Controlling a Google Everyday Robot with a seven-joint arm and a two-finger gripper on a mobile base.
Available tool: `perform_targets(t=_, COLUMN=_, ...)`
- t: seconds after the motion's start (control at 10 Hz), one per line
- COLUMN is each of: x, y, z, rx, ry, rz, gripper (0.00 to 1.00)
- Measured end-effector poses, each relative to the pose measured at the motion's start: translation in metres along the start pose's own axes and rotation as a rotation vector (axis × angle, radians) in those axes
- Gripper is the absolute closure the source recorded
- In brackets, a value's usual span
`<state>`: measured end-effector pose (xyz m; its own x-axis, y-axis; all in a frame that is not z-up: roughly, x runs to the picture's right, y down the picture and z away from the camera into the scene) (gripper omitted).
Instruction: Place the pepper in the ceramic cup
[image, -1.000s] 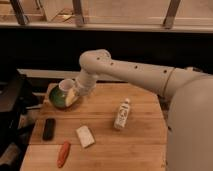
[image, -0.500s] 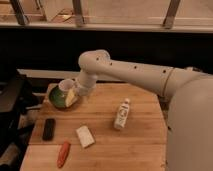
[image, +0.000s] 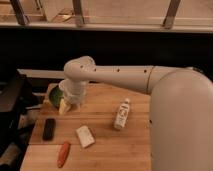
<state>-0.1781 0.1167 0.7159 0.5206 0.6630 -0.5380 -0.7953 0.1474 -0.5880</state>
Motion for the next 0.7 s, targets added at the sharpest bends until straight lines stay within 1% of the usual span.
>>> perform_targets(t=0.1, x=0.002, y=0.010, z=0.013, rx=0.004, ry=0.023, rz=-0.016, gripper=0.37)
perform_targets(t=0.2, x=0.002, y=0.020, z=0.024, rx=-0.006, ry=0.037, rz=-0.032, gripper=0.37)
perform_targets(t=0.3, x=0.003, y=0.025, z=0.031, rx=-0.020, ry=0.042, rz=-0.035, gripper=0.37)
perform_targets(t=0.4, x=0.005, y=0.033, z=0.044, rx=-0.047, ry=0.049, rz=-0.036, gripper=0.37)
perform_targets(t=0.7, x=0.017, y=0.047, z=0.073, rx=-0.108, ry=0.062, rz=-0.021, gripper=0.37)
